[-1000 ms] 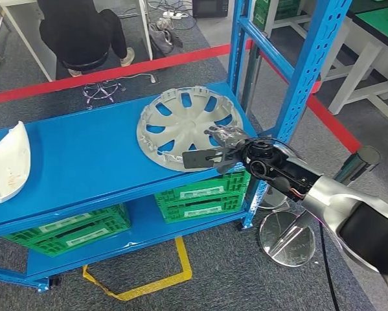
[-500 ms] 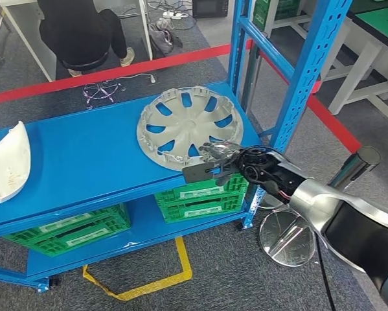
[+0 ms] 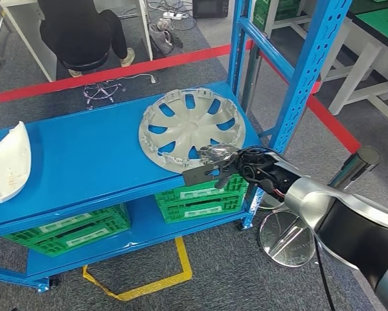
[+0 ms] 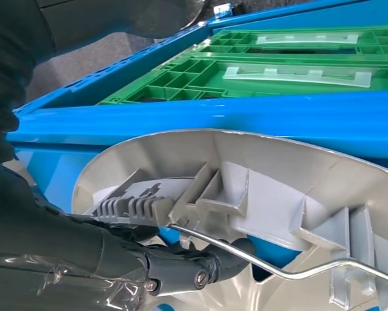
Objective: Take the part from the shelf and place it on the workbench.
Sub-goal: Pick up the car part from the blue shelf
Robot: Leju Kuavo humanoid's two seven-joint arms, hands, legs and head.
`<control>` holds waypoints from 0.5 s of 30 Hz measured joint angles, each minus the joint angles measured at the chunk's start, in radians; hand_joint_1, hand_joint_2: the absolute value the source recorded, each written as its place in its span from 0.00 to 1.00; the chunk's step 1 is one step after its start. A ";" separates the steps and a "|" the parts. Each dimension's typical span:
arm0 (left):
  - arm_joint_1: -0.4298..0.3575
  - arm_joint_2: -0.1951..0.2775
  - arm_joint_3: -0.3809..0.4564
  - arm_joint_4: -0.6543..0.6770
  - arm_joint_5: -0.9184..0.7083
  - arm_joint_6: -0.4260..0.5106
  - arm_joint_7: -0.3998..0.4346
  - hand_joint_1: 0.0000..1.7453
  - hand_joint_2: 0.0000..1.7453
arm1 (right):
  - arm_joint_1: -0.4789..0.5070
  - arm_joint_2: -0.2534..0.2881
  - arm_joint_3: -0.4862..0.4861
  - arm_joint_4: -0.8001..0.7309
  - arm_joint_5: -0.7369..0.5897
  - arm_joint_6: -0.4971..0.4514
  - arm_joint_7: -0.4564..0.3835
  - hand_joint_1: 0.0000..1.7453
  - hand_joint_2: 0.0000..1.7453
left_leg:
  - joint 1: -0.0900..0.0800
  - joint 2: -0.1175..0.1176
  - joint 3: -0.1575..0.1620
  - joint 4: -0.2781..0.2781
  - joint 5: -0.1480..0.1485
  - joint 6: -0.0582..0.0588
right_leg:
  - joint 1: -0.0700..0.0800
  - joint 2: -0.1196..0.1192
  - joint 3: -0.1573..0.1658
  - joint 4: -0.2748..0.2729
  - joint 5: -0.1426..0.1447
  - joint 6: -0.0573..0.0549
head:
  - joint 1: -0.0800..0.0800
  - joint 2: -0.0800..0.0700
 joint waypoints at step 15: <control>0.000 0.000 0.000 0.000 0.000 0.000 0.000 0.00 0.00 | -0.012 0.020 0.025 0.029 0.001 -0.003 -0.003 0.00 1.00 | 0.000 0.000 0.002 0.000 0.000 0.000 | 0.000 0.000 0.002 0.000 0.000 0.000 | 0.000 0.000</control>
